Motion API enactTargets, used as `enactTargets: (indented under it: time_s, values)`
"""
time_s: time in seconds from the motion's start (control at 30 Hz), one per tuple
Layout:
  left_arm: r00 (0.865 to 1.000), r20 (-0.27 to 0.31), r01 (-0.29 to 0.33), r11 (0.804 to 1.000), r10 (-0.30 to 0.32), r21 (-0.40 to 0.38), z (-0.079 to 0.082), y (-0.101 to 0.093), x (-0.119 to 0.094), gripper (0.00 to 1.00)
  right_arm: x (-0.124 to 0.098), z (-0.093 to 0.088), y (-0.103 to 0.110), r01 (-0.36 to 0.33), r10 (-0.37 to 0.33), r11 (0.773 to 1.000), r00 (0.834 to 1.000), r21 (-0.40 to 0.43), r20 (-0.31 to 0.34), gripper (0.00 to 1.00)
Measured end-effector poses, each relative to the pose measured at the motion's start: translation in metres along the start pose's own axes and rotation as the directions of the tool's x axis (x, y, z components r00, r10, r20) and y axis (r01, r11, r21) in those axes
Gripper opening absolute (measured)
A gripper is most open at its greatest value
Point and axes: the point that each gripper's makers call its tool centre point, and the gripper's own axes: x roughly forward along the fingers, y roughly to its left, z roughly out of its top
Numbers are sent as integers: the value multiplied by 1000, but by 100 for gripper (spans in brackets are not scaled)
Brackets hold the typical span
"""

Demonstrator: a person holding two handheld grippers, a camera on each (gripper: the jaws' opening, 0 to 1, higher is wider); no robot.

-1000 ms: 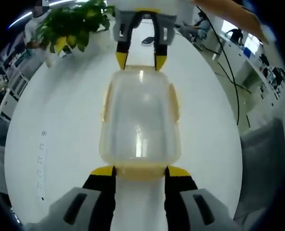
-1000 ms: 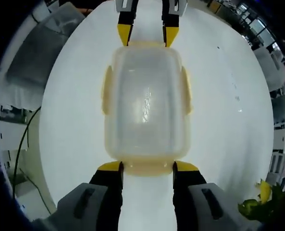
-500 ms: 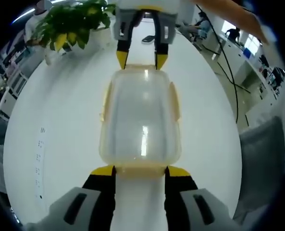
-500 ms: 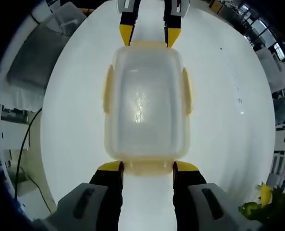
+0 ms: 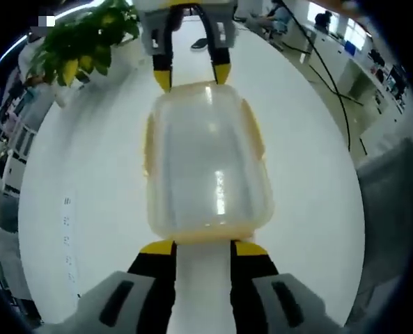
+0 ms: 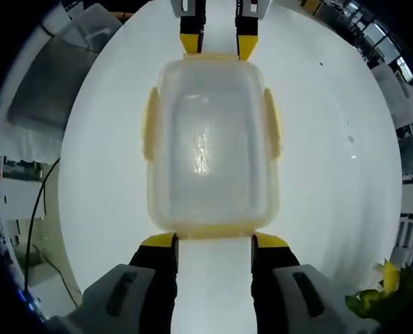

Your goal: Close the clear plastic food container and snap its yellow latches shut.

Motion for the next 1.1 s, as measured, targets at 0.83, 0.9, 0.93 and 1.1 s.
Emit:
enactTargets:
  time_s: [0.83,0.9,0.93,1.1]
  values:
    - [980,193,145,816,-43,-560,-20,-6,-36,57,-24,-54,-12,134,-184,805,983,578,29,35]
    - [964,261,209,761,-54,-615,-11,-10,-41,62,-26,-52,-9,99,-183,747,981,658,60,35]
    - [955,292,236,739,-56,-631,-7,-11,-44,61,-27,-51,-9,85,-185,728,980,680,76,35]
    - [926,376,318,622,-40,-716,9,-13,-53,48,-39,-42,-12,37,-234,638,961,769,147,35]
